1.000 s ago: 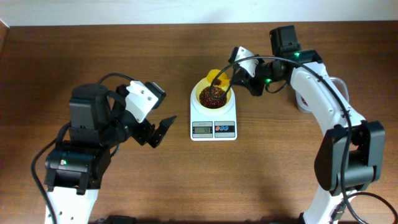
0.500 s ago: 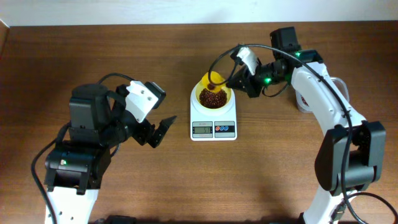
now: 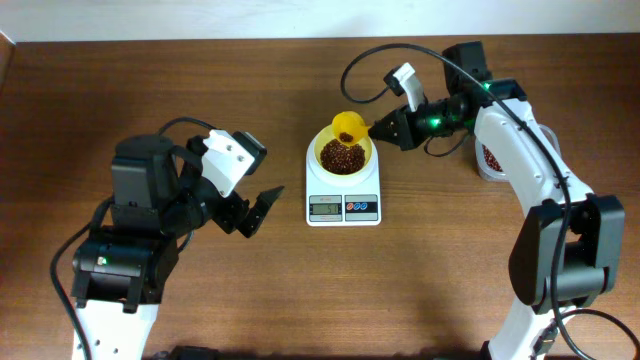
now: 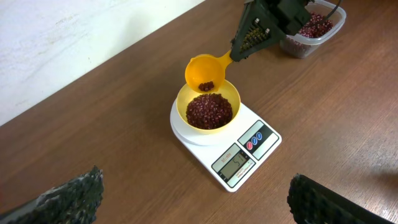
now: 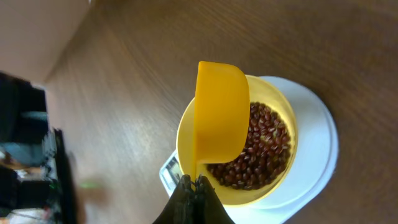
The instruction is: Scoop item into bowl and weigh 50g on scale
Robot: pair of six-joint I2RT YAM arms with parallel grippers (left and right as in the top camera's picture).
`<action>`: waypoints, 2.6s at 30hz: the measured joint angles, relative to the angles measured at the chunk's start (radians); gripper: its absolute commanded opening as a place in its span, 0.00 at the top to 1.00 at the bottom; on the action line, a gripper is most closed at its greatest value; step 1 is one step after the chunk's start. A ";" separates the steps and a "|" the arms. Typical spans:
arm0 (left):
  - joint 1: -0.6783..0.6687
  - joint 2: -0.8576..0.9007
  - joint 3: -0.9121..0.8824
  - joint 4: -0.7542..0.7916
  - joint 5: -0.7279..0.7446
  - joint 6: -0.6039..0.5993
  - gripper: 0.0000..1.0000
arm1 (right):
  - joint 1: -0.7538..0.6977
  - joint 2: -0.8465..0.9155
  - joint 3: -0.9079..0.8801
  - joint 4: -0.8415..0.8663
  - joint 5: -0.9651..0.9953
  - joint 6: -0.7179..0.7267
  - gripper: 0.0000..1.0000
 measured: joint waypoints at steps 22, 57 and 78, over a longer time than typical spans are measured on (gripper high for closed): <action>0.000 0.000 0.000 0.000 0.000 0.000 0.01 | -0.659 -0.196 -0.002 -0.307 0.255 -0.067 0.96; 0.000 0.000 0.001 0.000 0.000 0.000 0.01 | -0.047 -0.224 0.041 -0.171 0.151 -0.263 0.96; 0.000 0.000 0.001 0.000 0.000 0.000 0.01 | 0.217 -0.029 0.046 -0.034 0.656 -0.311 0.96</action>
